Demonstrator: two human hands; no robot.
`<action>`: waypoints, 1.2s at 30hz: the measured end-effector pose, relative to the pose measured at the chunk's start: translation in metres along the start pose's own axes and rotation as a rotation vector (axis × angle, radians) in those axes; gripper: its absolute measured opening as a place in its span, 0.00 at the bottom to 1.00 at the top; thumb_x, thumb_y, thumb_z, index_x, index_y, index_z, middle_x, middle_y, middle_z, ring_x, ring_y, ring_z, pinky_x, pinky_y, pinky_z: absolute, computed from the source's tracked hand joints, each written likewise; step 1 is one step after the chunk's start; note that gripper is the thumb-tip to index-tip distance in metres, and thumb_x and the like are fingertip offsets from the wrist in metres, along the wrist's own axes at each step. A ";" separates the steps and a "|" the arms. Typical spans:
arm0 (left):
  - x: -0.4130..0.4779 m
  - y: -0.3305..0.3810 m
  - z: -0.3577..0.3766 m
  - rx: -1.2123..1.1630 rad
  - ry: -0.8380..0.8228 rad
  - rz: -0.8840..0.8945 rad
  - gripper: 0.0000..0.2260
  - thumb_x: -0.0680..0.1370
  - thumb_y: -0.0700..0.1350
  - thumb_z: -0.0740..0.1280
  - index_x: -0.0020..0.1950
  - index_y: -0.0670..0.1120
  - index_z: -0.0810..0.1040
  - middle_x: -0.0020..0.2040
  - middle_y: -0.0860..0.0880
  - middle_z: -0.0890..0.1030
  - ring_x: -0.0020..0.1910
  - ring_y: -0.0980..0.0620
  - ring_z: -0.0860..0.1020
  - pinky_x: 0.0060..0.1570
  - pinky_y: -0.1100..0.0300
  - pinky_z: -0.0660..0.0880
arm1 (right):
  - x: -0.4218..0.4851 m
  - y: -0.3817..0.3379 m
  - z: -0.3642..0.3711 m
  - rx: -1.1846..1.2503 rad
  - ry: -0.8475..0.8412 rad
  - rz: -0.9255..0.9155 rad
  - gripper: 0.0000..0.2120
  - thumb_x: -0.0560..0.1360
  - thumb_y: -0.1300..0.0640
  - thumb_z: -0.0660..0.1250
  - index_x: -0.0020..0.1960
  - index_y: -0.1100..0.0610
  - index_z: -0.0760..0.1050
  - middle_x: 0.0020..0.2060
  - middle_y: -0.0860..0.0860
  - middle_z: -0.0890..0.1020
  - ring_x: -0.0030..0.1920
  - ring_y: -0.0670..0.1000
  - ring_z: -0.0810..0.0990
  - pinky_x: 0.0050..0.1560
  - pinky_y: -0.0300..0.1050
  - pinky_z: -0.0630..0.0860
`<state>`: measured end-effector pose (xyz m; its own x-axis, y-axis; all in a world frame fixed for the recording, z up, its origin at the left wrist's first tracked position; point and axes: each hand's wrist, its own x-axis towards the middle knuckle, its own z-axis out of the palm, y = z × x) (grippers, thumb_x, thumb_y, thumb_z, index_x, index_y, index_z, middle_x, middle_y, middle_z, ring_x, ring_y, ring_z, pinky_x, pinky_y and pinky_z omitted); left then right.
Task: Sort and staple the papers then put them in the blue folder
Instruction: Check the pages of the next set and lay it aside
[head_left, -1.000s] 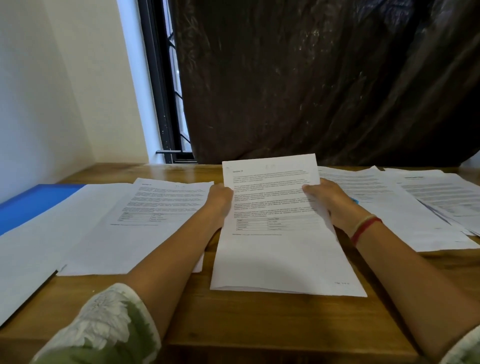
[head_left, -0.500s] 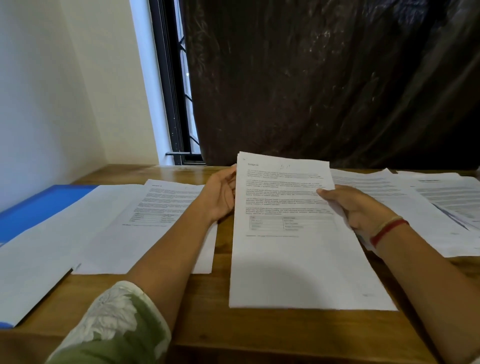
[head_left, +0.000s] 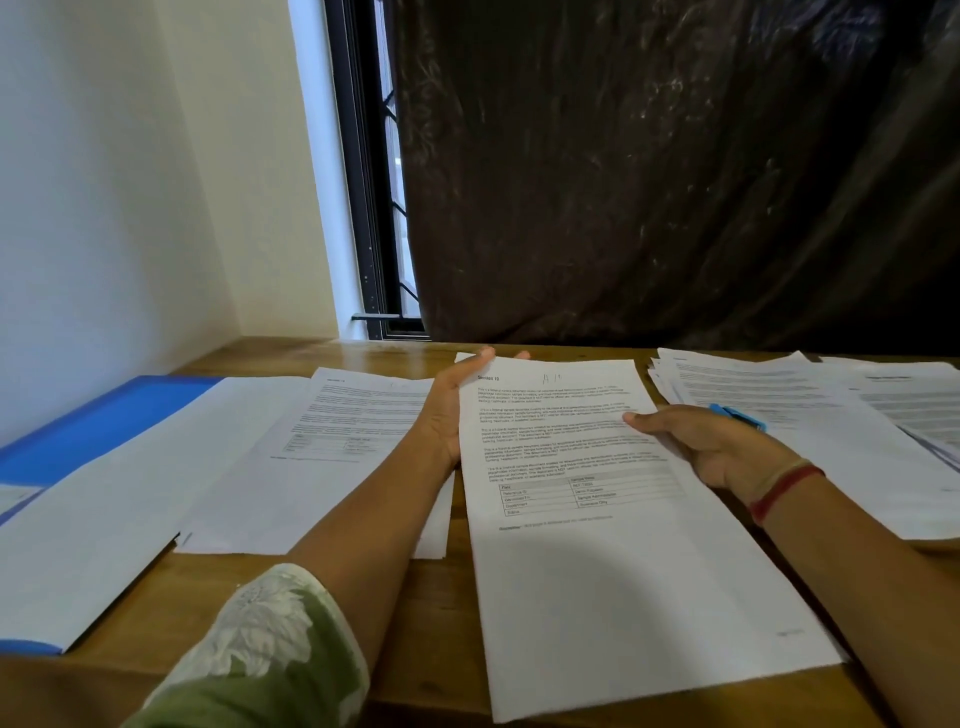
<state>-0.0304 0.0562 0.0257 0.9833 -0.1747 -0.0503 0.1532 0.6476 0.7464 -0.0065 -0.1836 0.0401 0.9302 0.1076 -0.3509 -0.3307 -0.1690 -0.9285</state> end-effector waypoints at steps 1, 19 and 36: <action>0.001 0.000 -0.002 -0.004 0.011 0.002 0.16 0.79 0.50 0.64 0.63 0.42 0.78 0.51 0.42 0.83 0.42 0.44 0.83 0.35 0.56 0.79 | 0.002 0.001 -0.001 0.012 0.006 -0.007 0.08 0.73 0.60 0.73 0.49 0.55 0.76 0.38 0.56 0.86 0.49 0.60 0.83 0.61 0.57 0.76; 0.014 0.001 -0.017 0.131 0.114 0.024 0.25 0.76 0.31 0.66 0.67 0.55 0.74 0.62 0.40 0.79 0.57 0.37 0.80 0.47 0.47 0.80 | 0.013 0.004 -0.003 0.045 0.044 -0.033 0.10 0.73 0.59 0.72 0.53 0.53 0.76 0.48 0.55 0.84 0.48 0.59 0.83 0.56 0.55 0.79; 0.008 -0.001 -0.002 0.146 0.391 0.003 0.15 0.79 0.41 0.64 0.65 0.48 0.75 0.54 0.43 0.83 0.45 0.46 0.83 0.36 0.57 0.78 | 0.012 0.007 -0.002 -0.157 0.016 -0.096 0.07 0.77 0.54 0.68 0.54 0.54 0.75 0.54 0.53 0.82 0.56 0.58 0.80 0.63 0.56 0.75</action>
<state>-0.0224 0.0560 0.0233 0.9510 0.1401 -0.2755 0.1627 0.5311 0.8316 0.0031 -0.1857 0.0300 0.9591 0.1152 -0.2585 -0.2125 -0.3100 -0.9267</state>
